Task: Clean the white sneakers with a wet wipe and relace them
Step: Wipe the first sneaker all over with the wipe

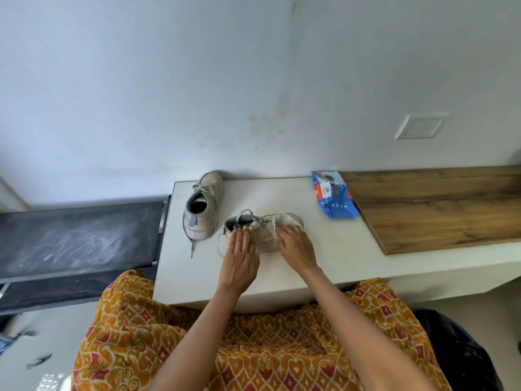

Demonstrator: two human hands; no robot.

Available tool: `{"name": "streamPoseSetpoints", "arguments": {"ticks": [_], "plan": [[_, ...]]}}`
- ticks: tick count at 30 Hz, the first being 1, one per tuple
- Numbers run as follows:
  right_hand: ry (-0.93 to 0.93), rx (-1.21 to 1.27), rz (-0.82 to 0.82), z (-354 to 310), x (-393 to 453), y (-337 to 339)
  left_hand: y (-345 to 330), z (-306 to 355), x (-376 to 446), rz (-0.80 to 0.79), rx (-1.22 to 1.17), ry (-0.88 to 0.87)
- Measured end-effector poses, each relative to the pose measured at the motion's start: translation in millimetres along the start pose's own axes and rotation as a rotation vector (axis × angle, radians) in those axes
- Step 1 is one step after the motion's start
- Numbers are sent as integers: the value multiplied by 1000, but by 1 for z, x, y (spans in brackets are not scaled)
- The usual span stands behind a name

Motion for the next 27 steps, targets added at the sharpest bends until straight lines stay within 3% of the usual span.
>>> {"name": "streamPoseSetpoints", "arguments": {"ticks": [3, 5, 12, 15, 20, 24, 27], "plan": [[-33, -173, -155, 16, 2, 3, 0, 1, 0, -19, 10, -3], [-98, -147, -271, 22, 6, 1, 0, 1, 0, -8, 4, -11], [-173, -242, -403, 31, 38, 12, 0, 2, 0, 41, -30, -17], [-62, -232, -402, 31, 36, 18, 0, 3, 2, 40, -16, -15], [152, -288, -253, 19, 30, 13, 0, 4, 1, 39, 11, 7], [4, -208, -425, 26, 37, 17, 0, 0, 1, 29, 5, -12], [-53, -286, -548, 32, 48, 23, 2, 0, 2, 29, 15, -8]]}}
Point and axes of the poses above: each hand's wrist, its own x-axis towards the middle knuckle, its own y-axis out of the back of the hand, z = x × y, the point moved 4 cm from there along x, towards the middle knuckle, and after that the axes turned 9 degrees about -z, right-handed, at the moved point
